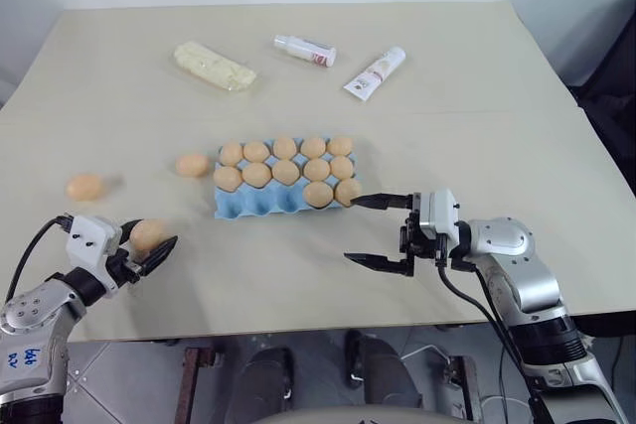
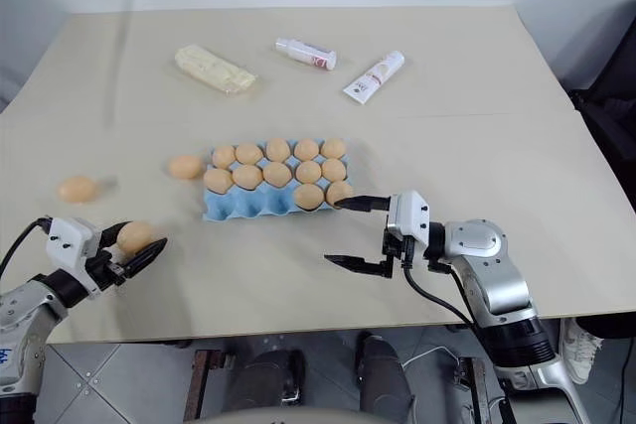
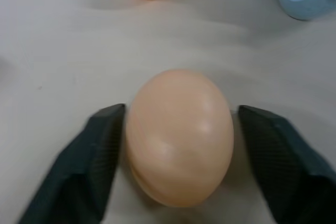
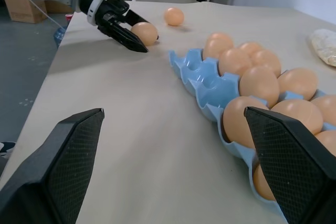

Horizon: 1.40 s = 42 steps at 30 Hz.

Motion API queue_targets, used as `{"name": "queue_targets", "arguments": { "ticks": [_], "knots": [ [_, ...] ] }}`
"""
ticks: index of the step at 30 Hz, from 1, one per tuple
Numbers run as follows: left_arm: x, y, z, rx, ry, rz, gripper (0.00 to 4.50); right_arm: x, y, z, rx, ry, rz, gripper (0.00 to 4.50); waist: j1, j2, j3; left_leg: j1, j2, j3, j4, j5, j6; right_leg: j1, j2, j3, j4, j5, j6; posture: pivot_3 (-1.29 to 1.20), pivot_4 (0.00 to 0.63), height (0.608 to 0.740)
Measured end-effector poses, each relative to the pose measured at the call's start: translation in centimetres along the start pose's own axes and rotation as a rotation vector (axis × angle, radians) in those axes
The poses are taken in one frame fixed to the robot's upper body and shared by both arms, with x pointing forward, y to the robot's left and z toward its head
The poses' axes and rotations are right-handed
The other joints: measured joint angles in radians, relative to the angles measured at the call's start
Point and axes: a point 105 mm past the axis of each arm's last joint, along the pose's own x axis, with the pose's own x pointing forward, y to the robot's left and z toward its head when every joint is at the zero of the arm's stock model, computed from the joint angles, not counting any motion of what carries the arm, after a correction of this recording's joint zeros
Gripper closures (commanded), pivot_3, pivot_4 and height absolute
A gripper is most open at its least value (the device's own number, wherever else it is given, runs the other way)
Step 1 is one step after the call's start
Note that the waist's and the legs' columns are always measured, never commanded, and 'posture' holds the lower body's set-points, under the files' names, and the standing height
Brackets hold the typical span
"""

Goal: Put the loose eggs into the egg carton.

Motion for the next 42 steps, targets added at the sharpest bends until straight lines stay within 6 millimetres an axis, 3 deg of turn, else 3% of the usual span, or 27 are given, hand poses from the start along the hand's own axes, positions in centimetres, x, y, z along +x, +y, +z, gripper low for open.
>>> {"name": "queue_targets", "arguments": {
  "ticks": [2,4,9,14,20,23,28,37,42],
  "knots": [
    [0.1,0.0,0.1,0.002,-0.003,-0.002,2.47,0.0,0.0,0.1,-0.002,-0.001,-0.008,0.00,0.003,0.000,0.000,0.000,0.000,0.000,0.000,-0.001,-0.002,0.000,0.000,0.000,0.000,0.000,0.000,0.00,0.150,0.740],
    [0.3,0.2,0.4,0.003,-0.014,0.000,2.86,-0.1,0.0,-0.1,0.006,0.001,-0.022,0.00,0.004,0.000,0.000,0.000,0.000,0.000,0.000,-0.001,-0.003,0.000,0.000,0.000,0.000,0.000,0.000,0.00,0.150,0.740],
    [0.9,-0.2,1.5,0.005,-0.054,-0.047,2.92,-0.3,0.1,-0.6,0.025,0.010,-0.055,0.00,0.007,0.000,0.000,0.000,0.000,0.000,0.000,-0.001,-0.002,0.000,0.000,0.000,0.001,0.000,0.000,0.00,0.150,0.740],
    [3.8,-4.0,7.3,0.136,-0.179,-0.316,2.92,-0.9,-0.1,-1.0,0.025,0.035,-0.089,0.00,0.008,0.000,0.000,0.000,0.000,0.000,0.004,-0.001,-0.003,0.002,-0.001,0.000,0.002,0.000,0.001,0.00,0.150,0.740],
    [7.6,-9.2,12.0,0.199,-0.274,-0.593,2.92,-2.9,-0.5,-1.9,0.033,0.090,-0.189,0.00,0.008,-0.001,0.000,0.000,-0.001,0.003,0.005,0.003,-0.001,0.001,0.002,-0.002,0.004,0.001,0.002,0.00,0.150,0.740],
    [9.2,-11.8,12.2,0.191,-0.279,-0.708,2.92,-3.3,-0.8,-2.0,0.031,0.097,-0.234,0.00,0.003,-0.001,0.000,0.003,0.001,0.011,0.005,0.002,-0.001,0.001,0.005,0.000,0.009,0.001,0.002,0.00,0.150,0.740],
    [11.0,-12.8,10.4,0.180,-0.220,-0.751,2.92,-3.3,-0.6,-1.7,0.014,0.093,-0.269,0.00,0.007,-0.001,0.000,0.004,0.002,0.012,0.007,0.002,-0.001,0.001,0.008,0.002,0.009,0.001,0.002,0.00,0.150,0.740],
    [11.3,-12.0,11.2,0.198,-0.274,-0.718,0.02,-3.2,-0.5,-1.2,0.001,0.080,-0.307,0.00,0.007,-0.001,0.000,0.005,0.002,0.012,0.009,0.001,0.001,0.000,0.006,0.003,0.009,0.002,0.002,0.00,0.150,0.740],
    [10.1,-12.1,10.1,0.186,-0.271,-0.735,0.02,-3.0,-0.5,-1.2,0.001,0.076,-0.302,0.00,0.005,-0.001,0.000,0.004,0.002,0.012,0.009,0.001,0.001,0.000,0.006,0.003,0.009,0.002,0.002,0.00,0.150,0.740]
  ]
}}
